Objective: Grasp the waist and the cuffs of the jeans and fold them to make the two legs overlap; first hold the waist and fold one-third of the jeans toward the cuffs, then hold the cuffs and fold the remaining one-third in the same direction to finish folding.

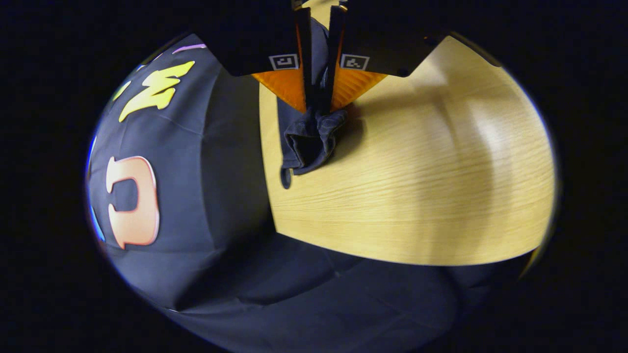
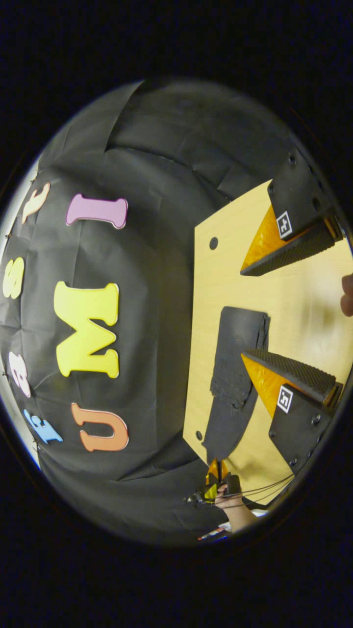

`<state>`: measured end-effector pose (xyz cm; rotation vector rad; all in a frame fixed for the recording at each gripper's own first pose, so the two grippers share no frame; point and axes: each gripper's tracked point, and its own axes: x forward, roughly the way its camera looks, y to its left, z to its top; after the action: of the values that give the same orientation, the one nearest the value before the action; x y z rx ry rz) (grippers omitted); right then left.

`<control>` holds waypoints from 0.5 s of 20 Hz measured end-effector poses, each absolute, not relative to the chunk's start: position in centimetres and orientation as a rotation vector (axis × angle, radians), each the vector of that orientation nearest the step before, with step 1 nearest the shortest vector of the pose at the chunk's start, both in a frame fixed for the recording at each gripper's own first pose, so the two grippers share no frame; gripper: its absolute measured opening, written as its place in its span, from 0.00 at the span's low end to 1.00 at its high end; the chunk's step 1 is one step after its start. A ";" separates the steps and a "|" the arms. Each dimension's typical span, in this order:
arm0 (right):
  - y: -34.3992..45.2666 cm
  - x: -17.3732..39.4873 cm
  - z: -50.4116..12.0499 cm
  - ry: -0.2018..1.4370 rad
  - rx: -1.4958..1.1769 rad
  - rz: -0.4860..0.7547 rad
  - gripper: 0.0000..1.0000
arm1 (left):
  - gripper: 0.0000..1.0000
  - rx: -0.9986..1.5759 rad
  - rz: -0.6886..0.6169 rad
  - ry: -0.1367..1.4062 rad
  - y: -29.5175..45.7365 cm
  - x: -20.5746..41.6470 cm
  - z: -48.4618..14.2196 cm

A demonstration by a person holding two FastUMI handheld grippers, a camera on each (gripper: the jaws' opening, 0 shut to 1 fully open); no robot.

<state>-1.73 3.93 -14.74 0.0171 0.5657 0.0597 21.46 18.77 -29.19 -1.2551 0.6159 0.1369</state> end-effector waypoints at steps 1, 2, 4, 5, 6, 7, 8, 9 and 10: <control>3.4 -2.1 -14.5 0.561 0.025 0.054 0.92 | 0.16 -1.202 0.113 0.604 18.4 21.6 -28.0; 3.0 -2.3 -14.5 0.561 0.030 0.048 0.90 | 0.16 -1.141 0.083 0.597 17.9 21.6 -26.9; 1.9 -2.9 -13.6 0.547 0.035 0.040 0.90 | 0.15 -1.046 0.027 0.572 16.4 21.6 -24.5; 1.2 -3.3 -13.1 0.537 0.027 0.034 0.90 | 0.15 -1.008 -0.002 0.557 15.5 21.7 -23.1; 0.3 -3.7 -12.7 0.527 0.011 0.023 0.90 | 0.14 -0.969 -0.030 0.541 14.4 21.6 -21.8; -0.6 -4.1 -12.1 0.513 -0.001 0.014 0.92 | 0.14 -0.923 -0.056 0.526 13.2 21.5 -20.5; -1.4 -4.5 -11.6 0.501 -0.010 0.005 0.90 | 0.14 -0.874 -0.081 0.509 11.9 21.4 -19.3; -2.2 -5.1 -11.2 0.491 -0.018 -0.007 0.90 | 0.14 -0.830 -0.107 0.498 10.7 21.4 -18.1; -2.9 -5.6 -10.7 0.482 -0.021 -0.015 0.91 | 0.15 -0.796 -0.136 0.491 9.2 21.4 -16.9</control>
<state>-5.64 -2.92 -10.67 -0.0207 0.4816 -0.0147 21.37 9.15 -16.94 -0.7955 0.4909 -0.1357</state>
